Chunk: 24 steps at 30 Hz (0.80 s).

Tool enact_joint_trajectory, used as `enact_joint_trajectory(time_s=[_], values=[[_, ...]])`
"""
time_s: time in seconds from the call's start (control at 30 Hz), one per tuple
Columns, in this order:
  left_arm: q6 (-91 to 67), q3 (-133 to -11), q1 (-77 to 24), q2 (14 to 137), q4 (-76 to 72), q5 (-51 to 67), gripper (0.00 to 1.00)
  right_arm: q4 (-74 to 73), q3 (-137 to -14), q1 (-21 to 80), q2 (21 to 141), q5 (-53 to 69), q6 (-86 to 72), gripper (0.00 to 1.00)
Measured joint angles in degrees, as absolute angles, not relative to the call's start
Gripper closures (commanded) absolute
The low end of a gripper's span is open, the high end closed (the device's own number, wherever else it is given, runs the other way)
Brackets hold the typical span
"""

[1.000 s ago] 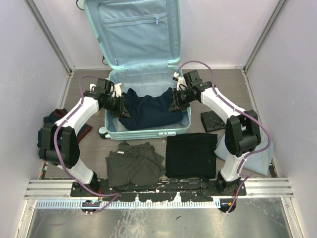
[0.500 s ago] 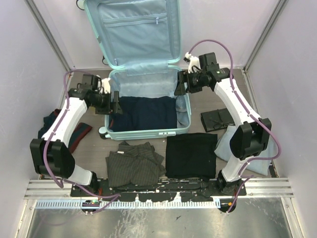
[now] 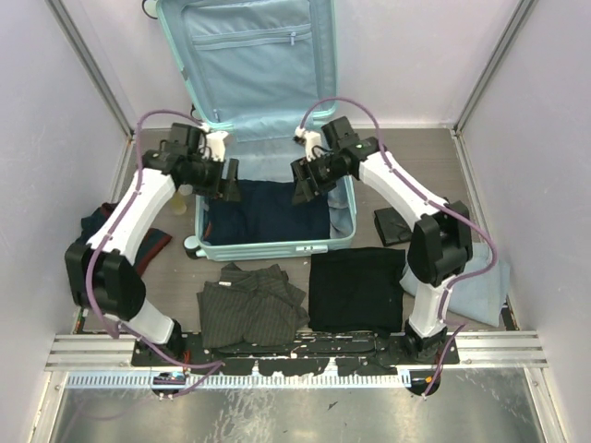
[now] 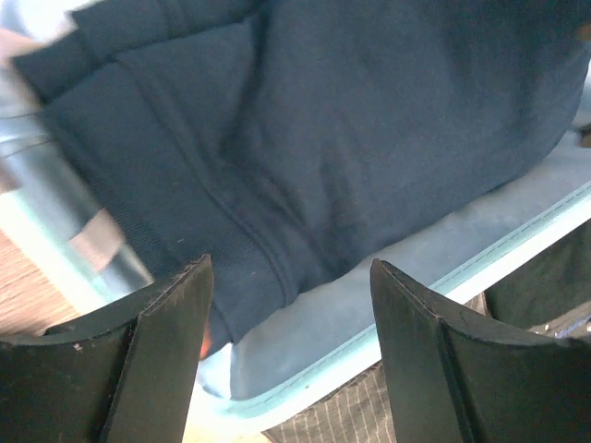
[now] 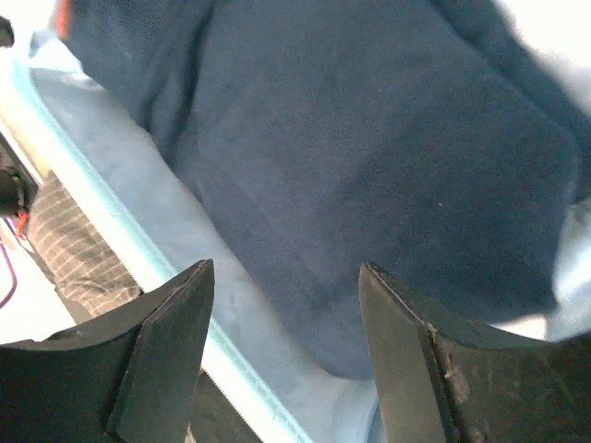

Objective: Pack the luggage

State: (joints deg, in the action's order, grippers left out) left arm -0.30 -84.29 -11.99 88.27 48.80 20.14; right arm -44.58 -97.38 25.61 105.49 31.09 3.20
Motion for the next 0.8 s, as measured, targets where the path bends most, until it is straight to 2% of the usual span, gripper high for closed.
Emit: enact_joint_trajectory(time_s=[0.23, 0.47, 0.67, 0.8], values=[[-0.34, -79.09, -16.40, 94.39, 45.98, 19.86, 0.32, -43.79, -93.32, 25.23, 112.92, 28.60, 5.43, 0.28], [-0.36, -71.42, -17.87, 96.33, 44.31, 18.39, 0.32, -45.23, -93.91, 20.56, 113.58, 28.05, 9.74, 0.25], [-0.36, -73.10, -21.87, 100.97, 43.42, 15.81, 0.31, -47.37, -96.53, 20.27, 113.60, 25.98, 13.93, 0.22], [-0.34, -78.02, -22.00, 103.92, 45.17, 16.05, 0.26, -48.95, -96.99, 19.16, 112.33, 26.72, 16.10, 0.20]])
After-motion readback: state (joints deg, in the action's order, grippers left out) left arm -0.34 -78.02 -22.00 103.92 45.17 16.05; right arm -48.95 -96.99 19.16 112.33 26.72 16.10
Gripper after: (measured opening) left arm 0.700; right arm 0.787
